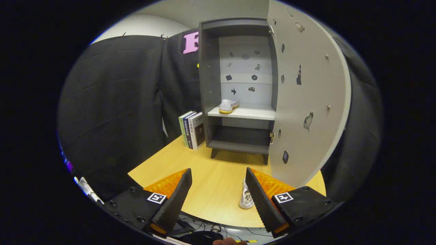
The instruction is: Open the shoe cabinet door, grab the shoes and put them into the shoe cabinet, then close the shoe cabinet door.
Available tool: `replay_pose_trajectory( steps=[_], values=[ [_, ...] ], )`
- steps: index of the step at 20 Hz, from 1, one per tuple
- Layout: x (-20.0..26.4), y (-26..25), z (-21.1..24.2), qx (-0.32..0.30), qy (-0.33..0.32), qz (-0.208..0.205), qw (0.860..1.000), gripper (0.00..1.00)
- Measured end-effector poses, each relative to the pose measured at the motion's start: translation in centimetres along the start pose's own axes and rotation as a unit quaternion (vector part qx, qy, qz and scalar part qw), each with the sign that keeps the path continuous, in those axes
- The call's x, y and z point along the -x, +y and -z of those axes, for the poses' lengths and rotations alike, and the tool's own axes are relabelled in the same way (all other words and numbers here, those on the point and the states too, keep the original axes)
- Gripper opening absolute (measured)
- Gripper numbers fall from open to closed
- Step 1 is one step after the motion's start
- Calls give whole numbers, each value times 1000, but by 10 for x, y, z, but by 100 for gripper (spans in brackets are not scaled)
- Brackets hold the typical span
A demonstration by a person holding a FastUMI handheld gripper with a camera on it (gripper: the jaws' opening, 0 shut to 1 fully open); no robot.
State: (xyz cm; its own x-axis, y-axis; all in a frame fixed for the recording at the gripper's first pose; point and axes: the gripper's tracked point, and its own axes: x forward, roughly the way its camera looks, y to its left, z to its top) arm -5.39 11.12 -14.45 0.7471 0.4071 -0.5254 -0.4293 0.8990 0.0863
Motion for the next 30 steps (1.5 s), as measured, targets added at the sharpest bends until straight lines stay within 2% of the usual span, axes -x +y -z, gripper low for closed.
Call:
replay_pose_trajectory(
  steps=[2, 5, 7, 11, 15, 22, 28, 30],
  values=[
    [-32, 1, 18, -17, 24, 6, 1000, 98],
    [-73, -19, 48, -20, 66, 54, 996, 99],
    [-104, -21, 75, -42, 106, 56, 992, 98],
    [-153, -40, 128, -70, 177, 70, 979, 98],
    [-182, -68, 178, -56, 240, 97, 964, 99],
    [-236, -82, 221, -48, 289, 99, 951, 98],
    [-266, -101, 225, -60, 280, 135, 949, 98],
    [-275, -110, 221, -56, 271, 149, 949, 91]
  ],
)
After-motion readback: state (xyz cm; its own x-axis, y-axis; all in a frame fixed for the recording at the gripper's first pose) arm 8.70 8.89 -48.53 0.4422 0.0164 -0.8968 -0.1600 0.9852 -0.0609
